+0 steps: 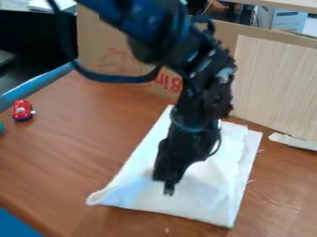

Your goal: Fold the cloth from the bottom to top

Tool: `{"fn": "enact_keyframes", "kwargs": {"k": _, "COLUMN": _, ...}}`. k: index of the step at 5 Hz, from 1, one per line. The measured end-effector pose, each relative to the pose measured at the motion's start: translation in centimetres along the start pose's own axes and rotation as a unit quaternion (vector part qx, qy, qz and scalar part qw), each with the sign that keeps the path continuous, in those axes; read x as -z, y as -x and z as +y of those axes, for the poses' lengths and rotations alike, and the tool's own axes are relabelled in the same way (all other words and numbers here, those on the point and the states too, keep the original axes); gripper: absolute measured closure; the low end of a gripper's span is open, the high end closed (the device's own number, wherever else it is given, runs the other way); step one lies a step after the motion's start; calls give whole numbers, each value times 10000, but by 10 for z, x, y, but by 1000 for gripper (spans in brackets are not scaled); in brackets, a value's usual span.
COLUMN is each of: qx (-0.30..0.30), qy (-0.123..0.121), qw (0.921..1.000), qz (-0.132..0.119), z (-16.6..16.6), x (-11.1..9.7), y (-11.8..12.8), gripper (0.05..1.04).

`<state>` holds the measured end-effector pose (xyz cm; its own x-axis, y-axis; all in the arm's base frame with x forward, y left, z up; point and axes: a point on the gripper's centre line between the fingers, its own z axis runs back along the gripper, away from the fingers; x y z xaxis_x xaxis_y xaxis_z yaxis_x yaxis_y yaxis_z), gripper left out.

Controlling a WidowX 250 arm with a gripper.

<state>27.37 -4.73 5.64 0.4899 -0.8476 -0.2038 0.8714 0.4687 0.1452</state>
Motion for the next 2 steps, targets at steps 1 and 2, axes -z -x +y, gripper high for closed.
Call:
{"fn": "enact_keyframes", "kwargs": {"k": 1, "qx": -108, "qy": 199, "qw": 9997, "qz": 99, "z": 19, "x": -3, "y": -11, "gripper": 1027}}
{"fn": "enact_keyframes", "kwargs": {"k": 2, "qx": -126, "qy": 442, "qw": 9988, "qz": 160, "z": 40, "x": -5, "y": -16, "gripper": 1027}}
